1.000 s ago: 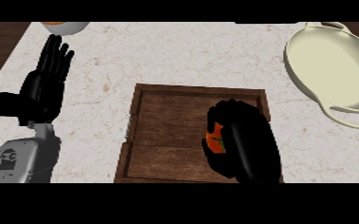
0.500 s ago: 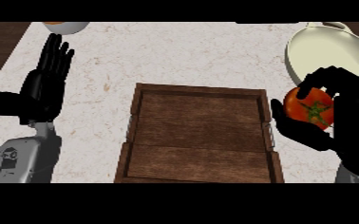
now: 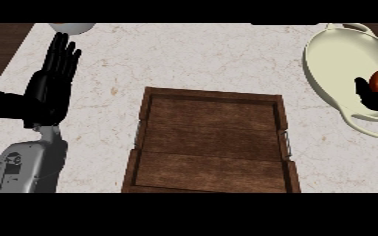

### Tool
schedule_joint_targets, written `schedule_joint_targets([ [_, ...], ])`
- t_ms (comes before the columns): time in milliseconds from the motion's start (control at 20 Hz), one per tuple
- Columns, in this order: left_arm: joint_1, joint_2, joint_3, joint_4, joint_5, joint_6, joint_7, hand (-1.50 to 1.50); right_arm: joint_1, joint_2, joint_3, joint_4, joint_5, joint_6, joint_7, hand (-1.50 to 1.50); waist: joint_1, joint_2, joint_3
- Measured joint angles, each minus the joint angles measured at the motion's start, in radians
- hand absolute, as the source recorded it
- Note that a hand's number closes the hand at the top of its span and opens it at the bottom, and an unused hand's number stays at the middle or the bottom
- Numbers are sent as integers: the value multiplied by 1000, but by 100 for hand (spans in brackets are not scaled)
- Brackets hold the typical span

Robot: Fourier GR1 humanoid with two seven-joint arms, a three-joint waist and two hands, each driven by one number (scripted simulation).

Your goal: Pick the tomato from the tray and place it in the pot

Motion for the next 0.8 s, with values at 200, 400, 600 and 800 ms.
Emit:
schedule_joint_targets([
  [200, 14, 3, 5, -3, 5, -12, -4, 0, -38, -56, -95, 219, -59, -53, -164, 150, 4, 1, 0],
  [400, 5, -5, 0, 3, 0, -8, -7, 0, -105, -109, -151, 464, -100, -99, -336, 150, 9, 2, 0],
  [600, 0, -4, -1, -3, -1, -10, 8, 0, -195, -151, -168, 707, -98, -153, -475, 150, 14, 3, 0],
  [800, -14, 0, 5, 6, 3, -18, 4, 0, -305, -187, -178, 957, -76, -224, -584, 150, 22, 6, 1],
])
